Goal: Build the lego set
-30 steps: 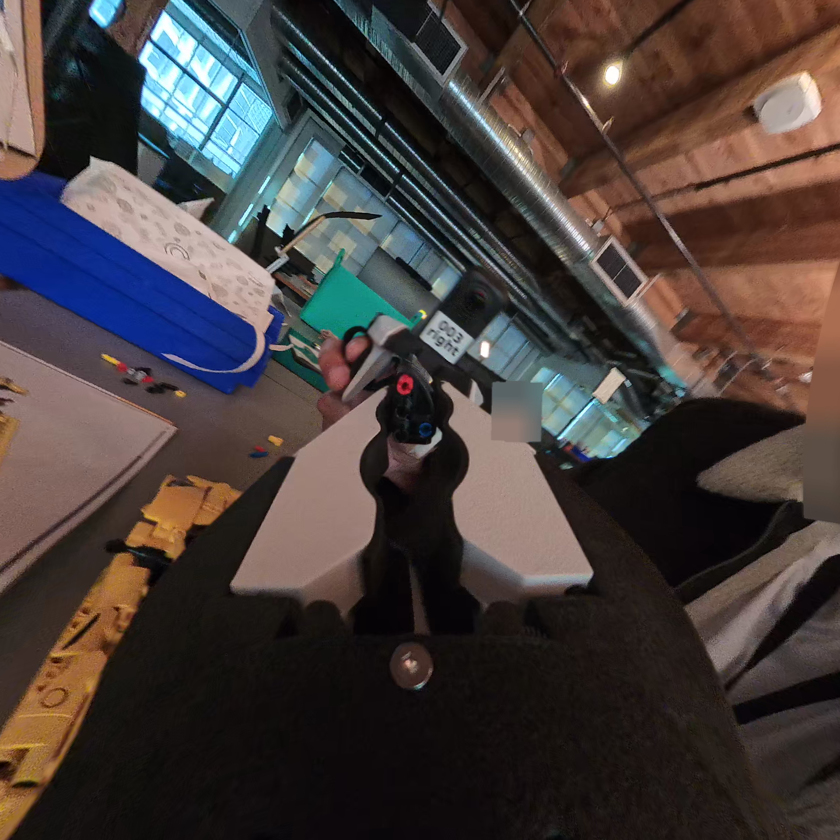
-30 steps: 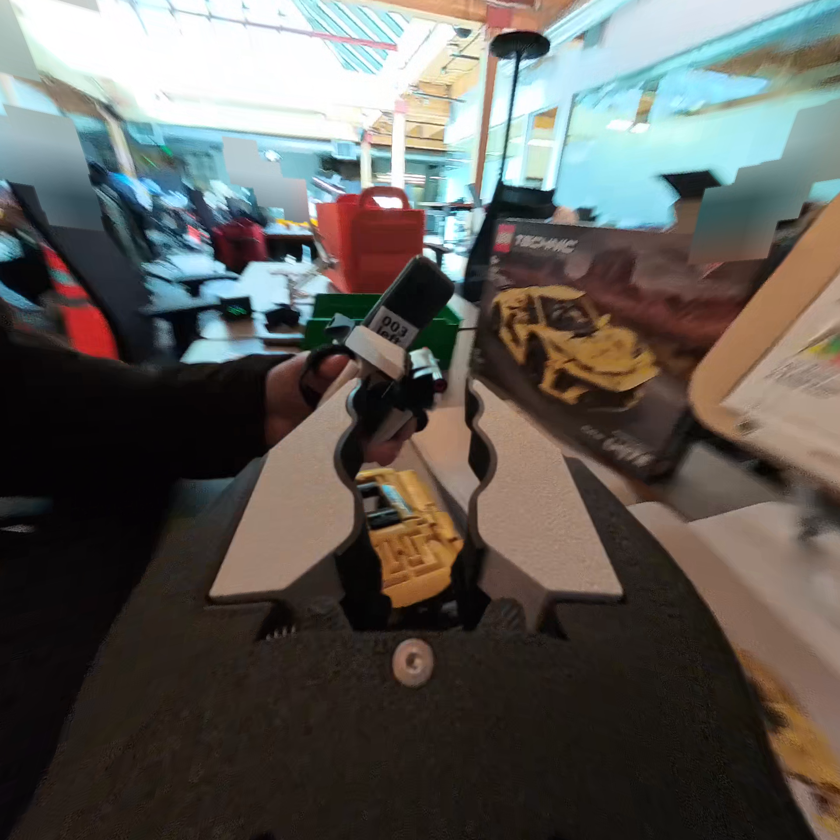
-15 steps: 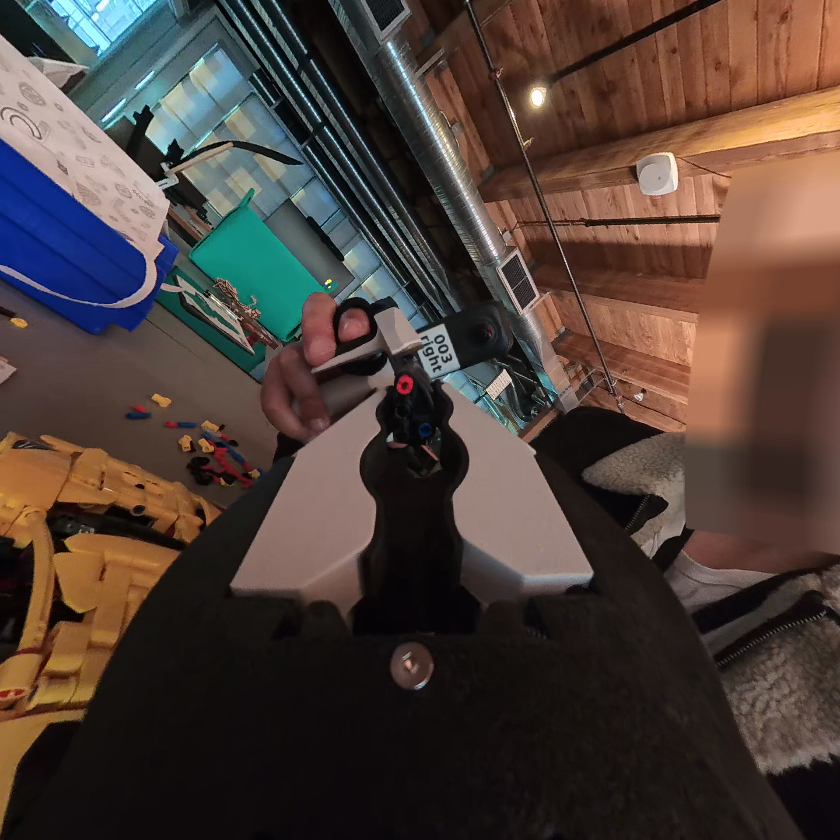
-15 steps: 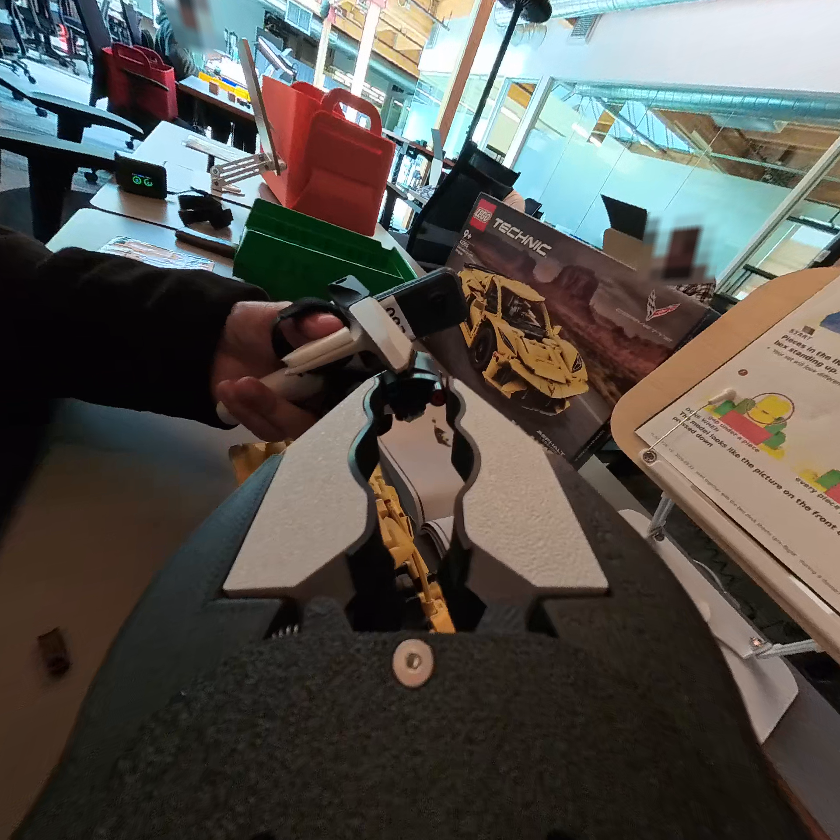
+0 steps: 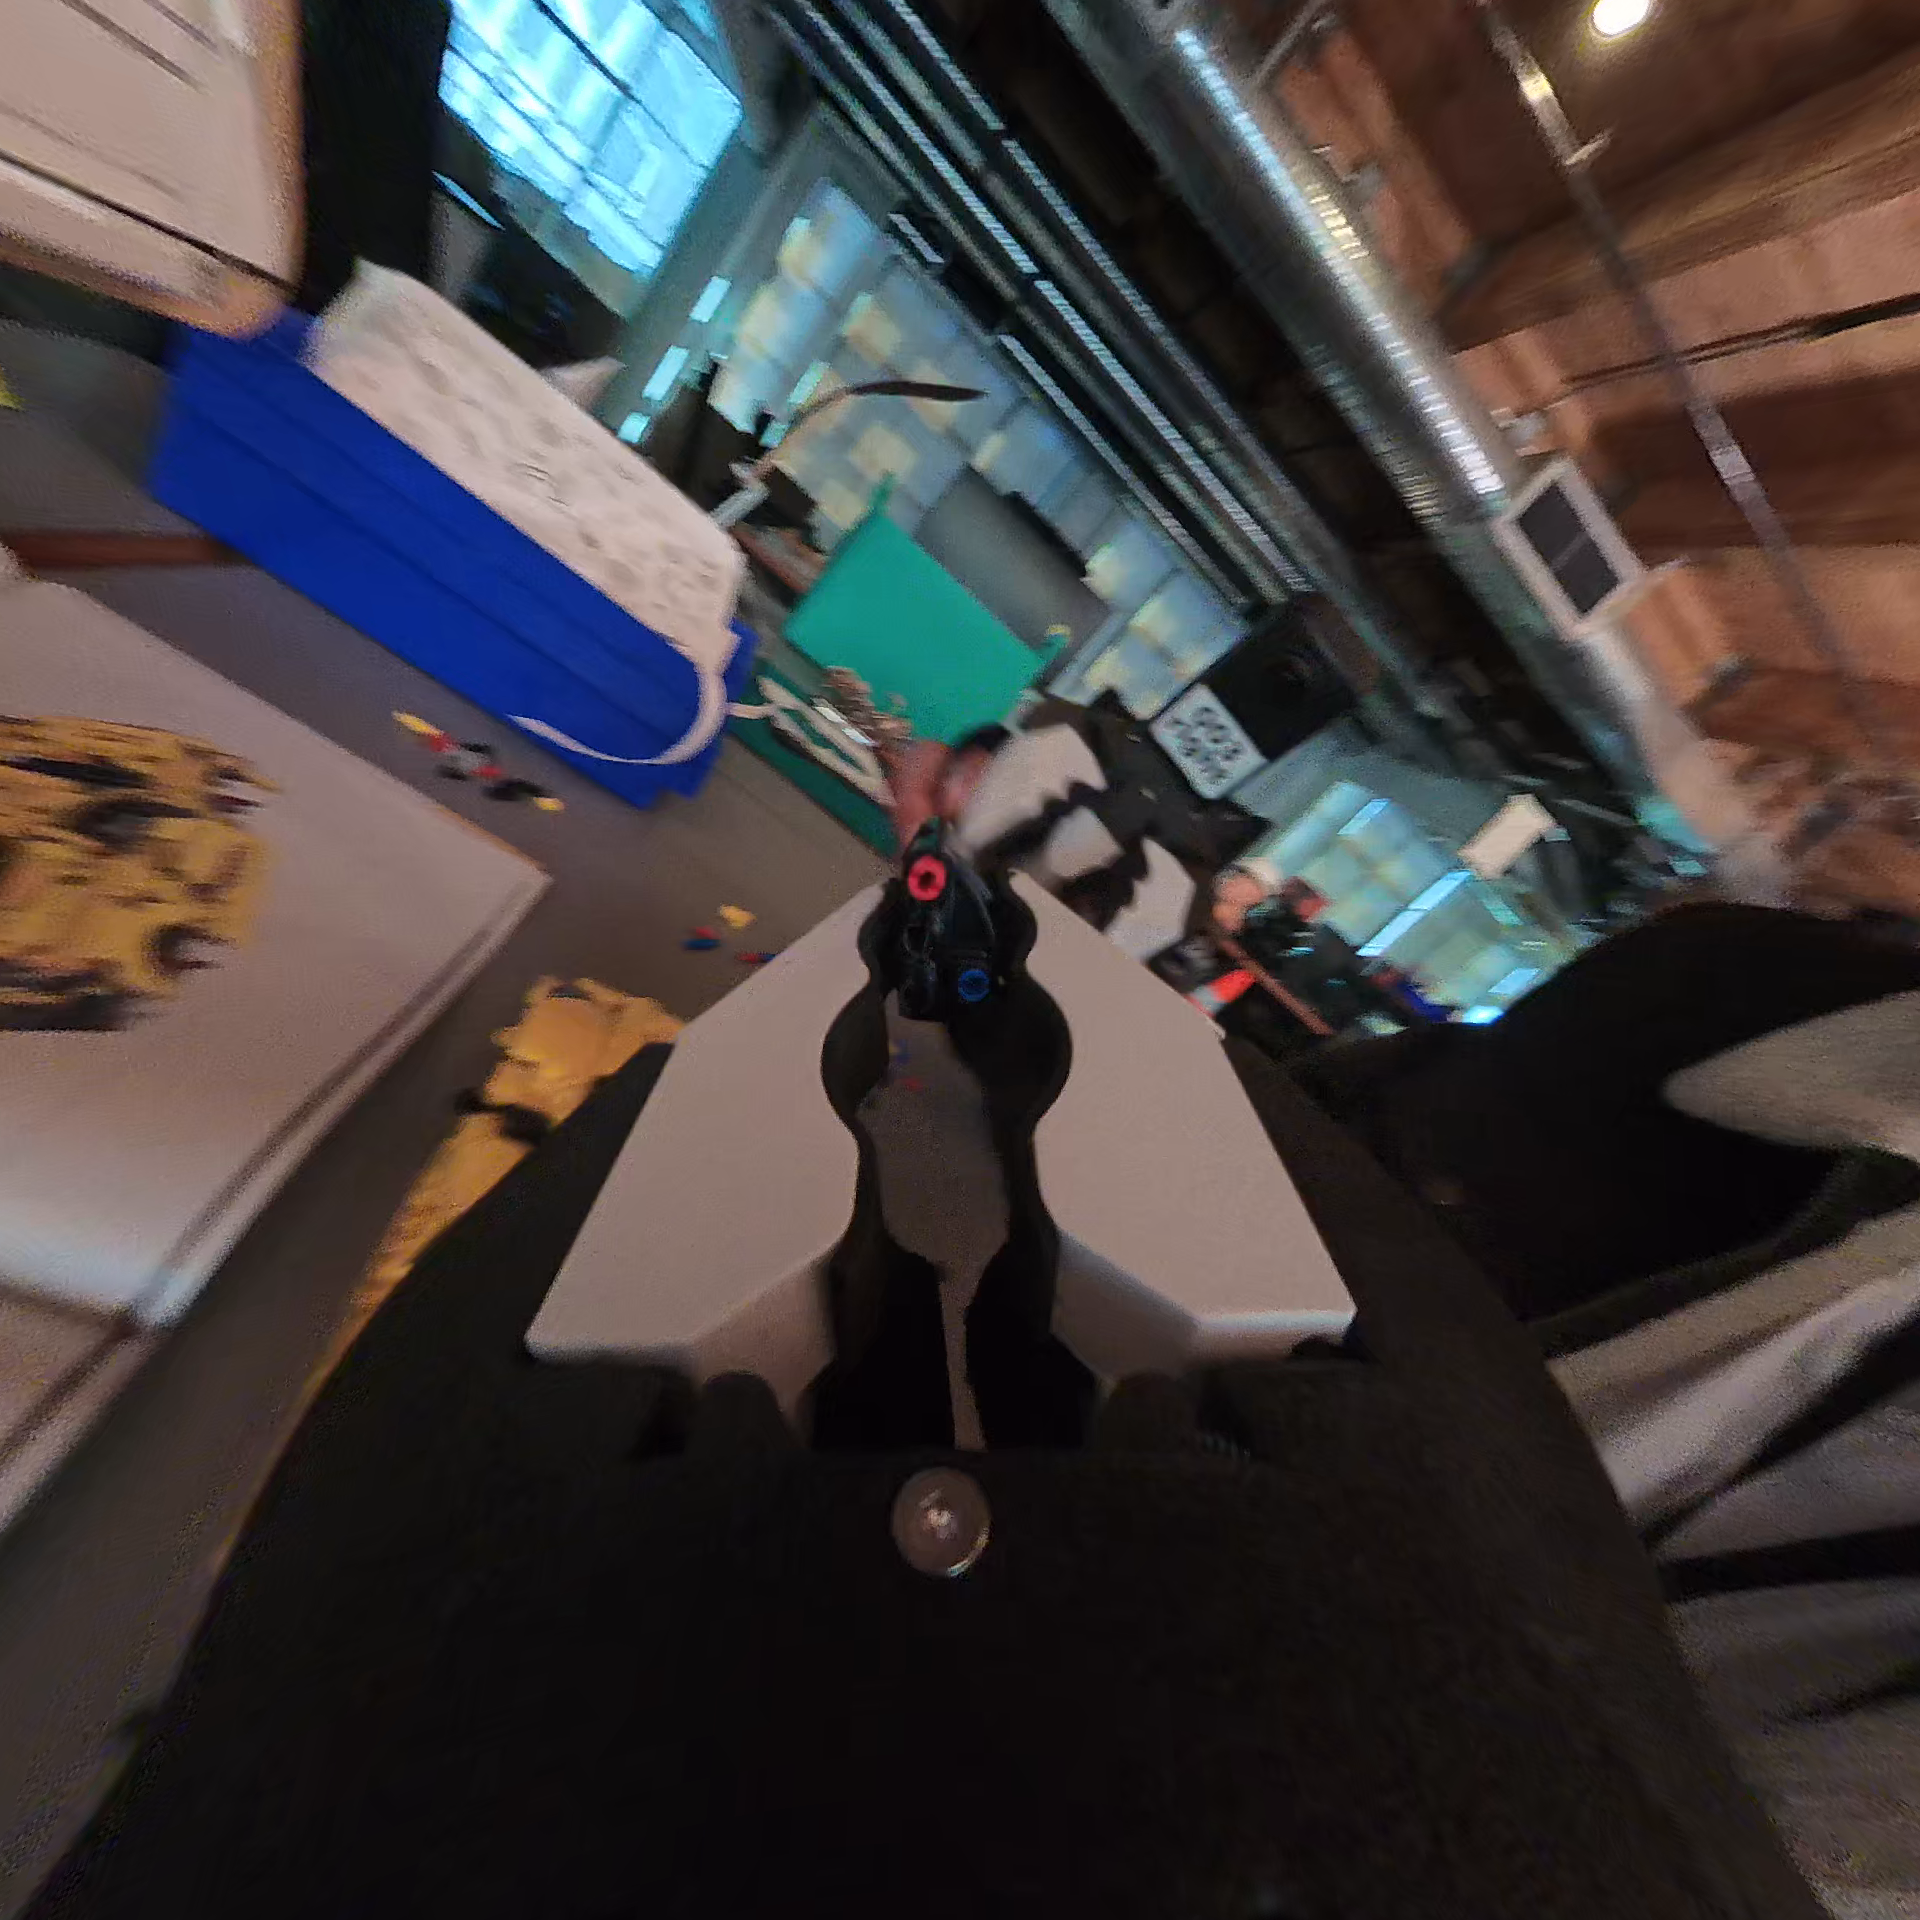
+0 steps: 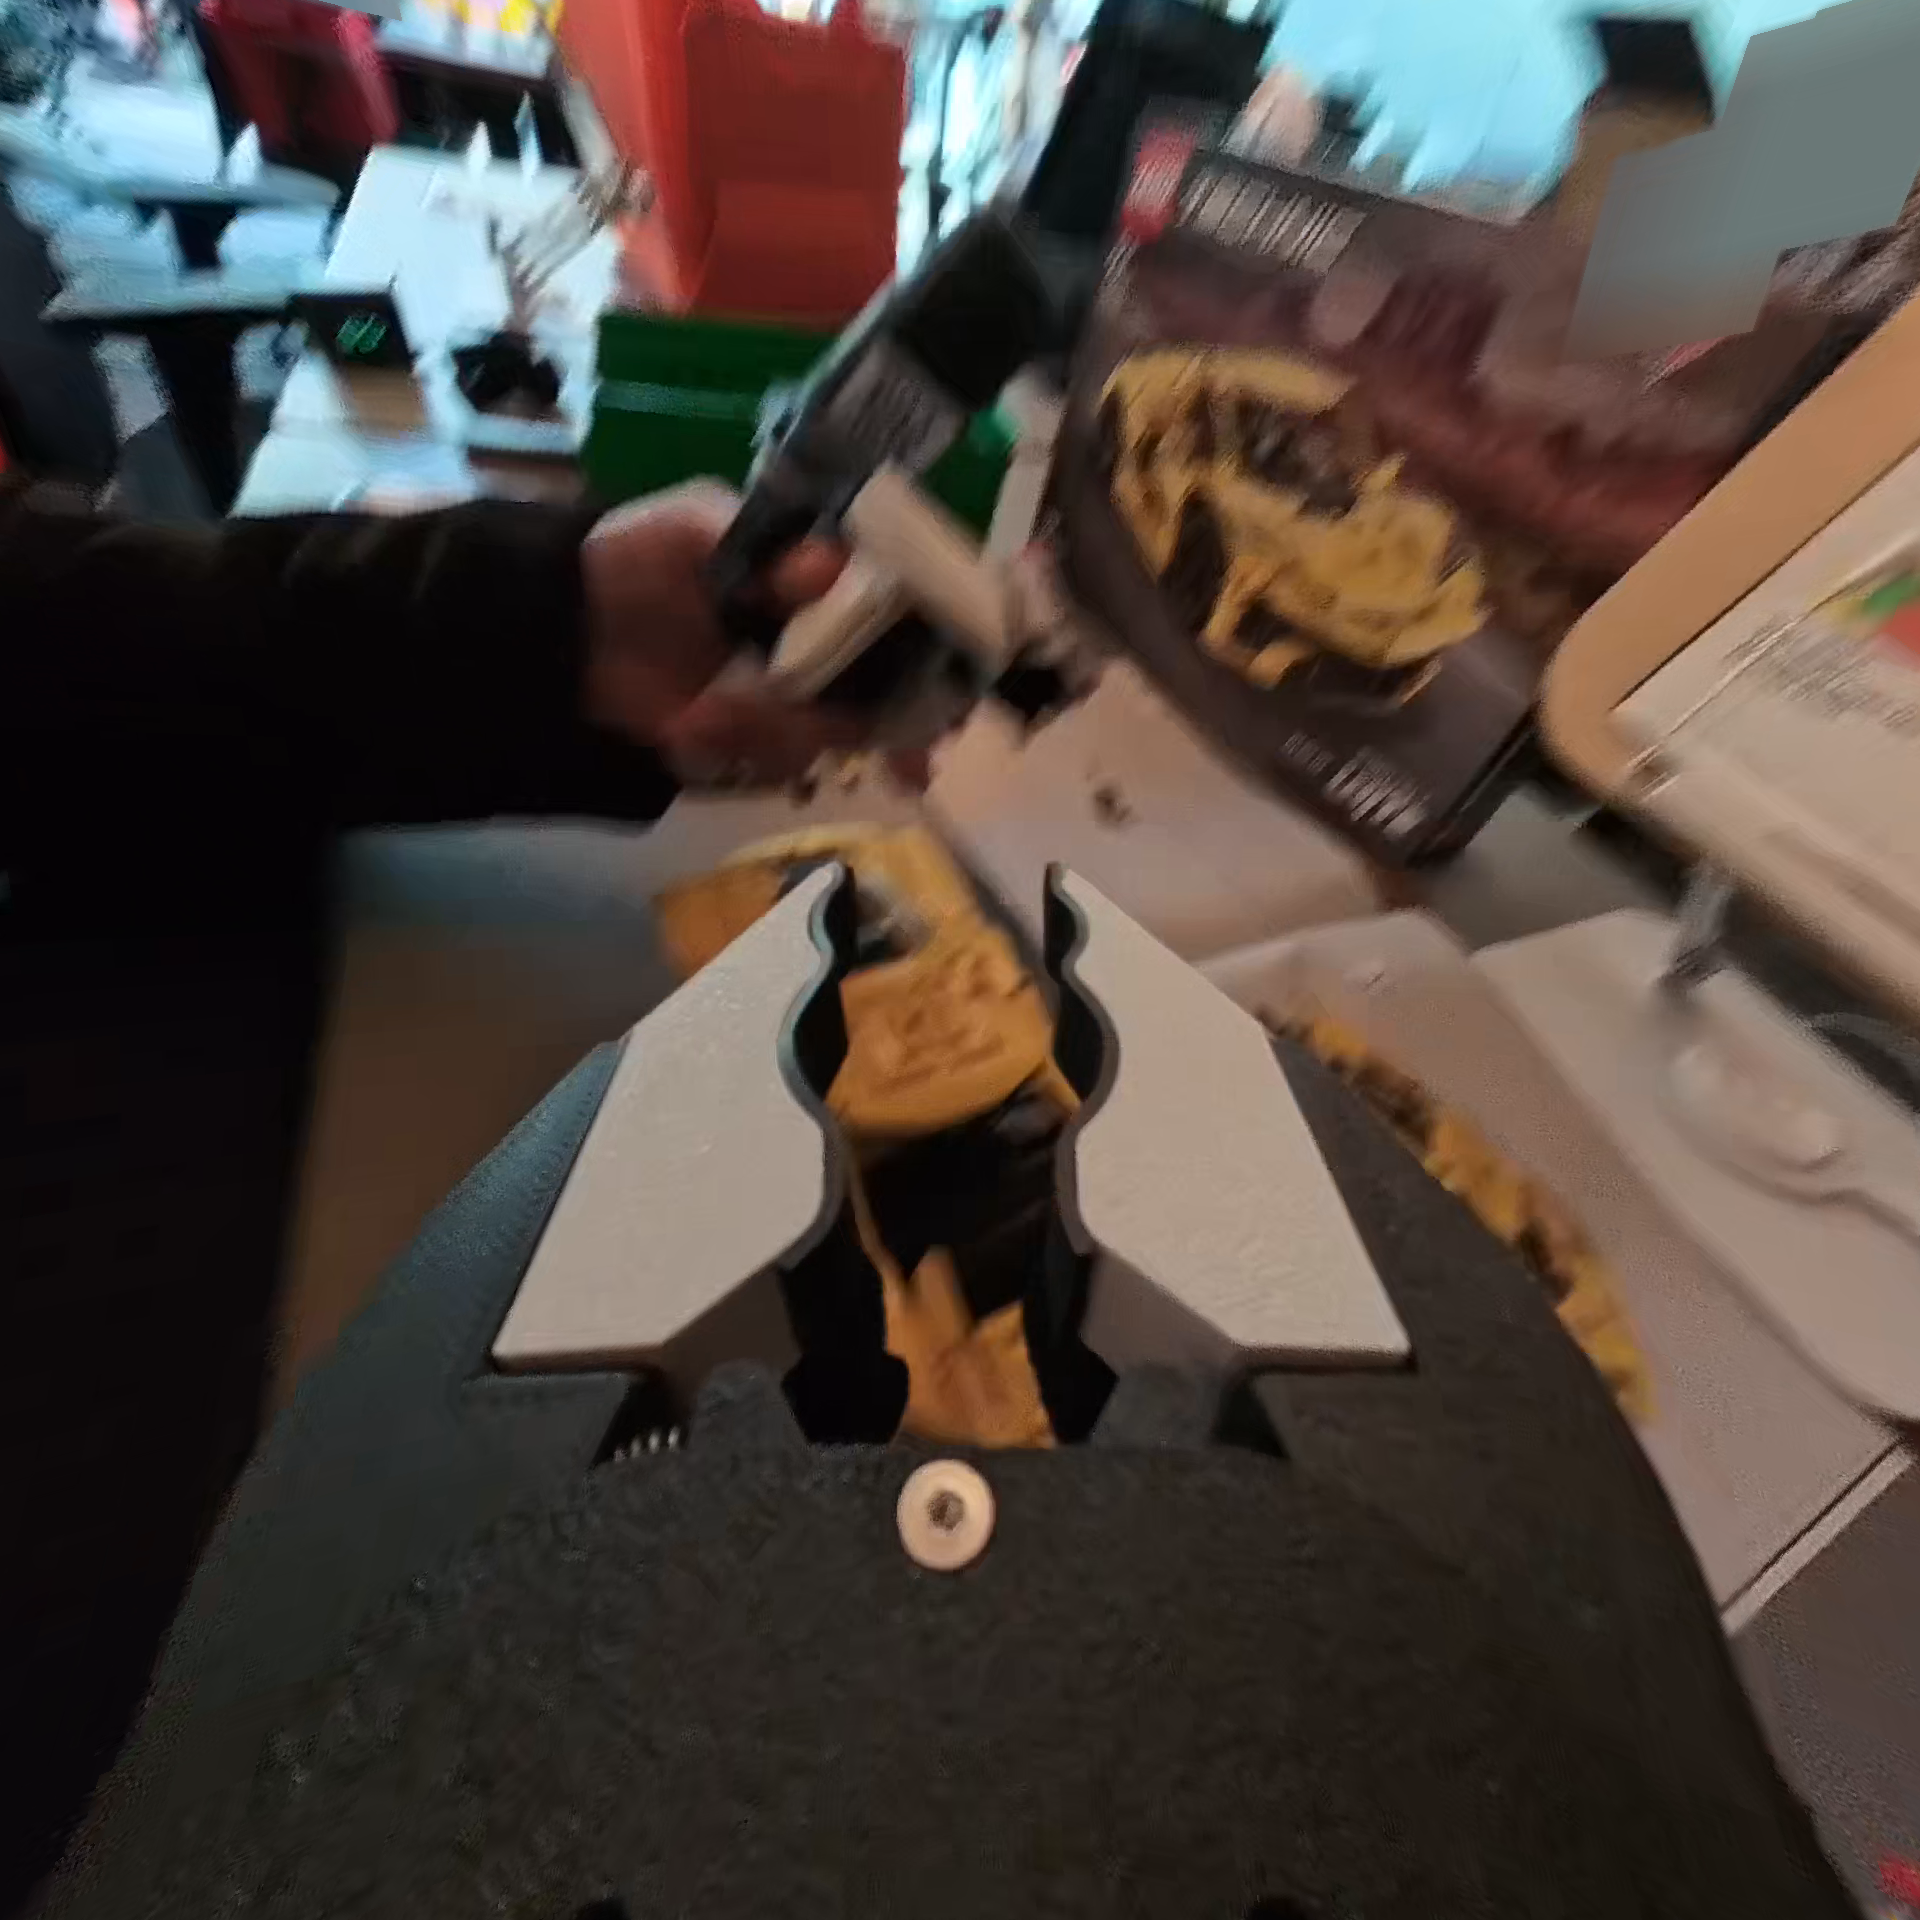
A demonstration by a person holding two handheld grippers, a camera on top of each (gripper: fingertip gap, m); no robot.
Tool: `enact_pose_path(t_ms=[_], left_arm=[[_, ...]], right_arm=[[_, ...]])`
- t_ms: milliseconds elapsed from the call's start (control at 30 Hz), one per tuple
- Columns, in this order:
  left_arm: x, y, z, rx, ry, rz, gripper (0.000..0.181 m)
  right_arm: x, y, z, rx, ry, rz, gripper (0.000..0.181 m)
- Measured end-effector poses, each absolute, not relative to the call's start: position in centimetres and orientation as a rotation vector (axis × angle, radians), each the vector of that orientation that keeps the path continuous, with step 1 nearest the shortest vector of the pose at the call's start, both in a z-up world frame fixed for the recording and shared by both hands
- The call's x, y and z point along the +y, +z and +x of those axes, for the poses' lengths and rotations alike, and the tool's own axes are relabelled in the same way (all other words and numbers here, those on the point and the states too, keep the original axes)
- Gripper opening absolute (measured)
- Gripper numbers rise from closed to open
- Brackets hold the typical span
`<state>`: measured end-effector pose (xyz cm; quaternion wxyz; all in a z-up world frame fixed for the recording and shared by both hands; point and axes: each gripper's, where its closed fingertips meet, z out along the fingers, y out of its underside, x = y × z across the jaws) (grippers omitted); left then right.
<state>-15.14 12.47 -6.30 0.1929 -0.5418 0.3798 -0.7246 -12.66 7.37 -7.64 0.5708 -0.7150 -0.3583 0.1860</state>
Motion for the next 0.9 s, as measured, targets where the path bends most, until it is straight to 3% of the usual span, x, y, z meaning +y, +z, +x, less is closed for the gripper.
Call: enact_pose_path(t_ms=[67,233,333,667,900], left_arm=[[14.2,-6.6,-16.1,1.067,-1.891,-1.536,0.016],[14.6,-6.2,-16.7,1.067,-1.872,-1.529,0.016],[13.5,-6.4,-16.3,1.119,-1.891,-1.517,0.016],[12.5,-5.3,-16.1,1.069,-2.055,-1.433,0.016],[11.8,-4.7,-16.4,1.102,-2.085,-1.344,0.016]], right_arm=[[3.9,-12.0,-12.7,-0.98,0.457,-1.849,0.026],[-3.5,-21.6,-11.1,-1.105,0.503,-2.213,0.027],[-5.8,-22.6,-10.6,-1.069,0.589,-2.264,0.026],[-4.0,-22.6,-11.0,-1.039,0.279,-2.128,0.018],[-2.7,-23.6,-13.0,-1.097,0.394,-2.195,0.02]])
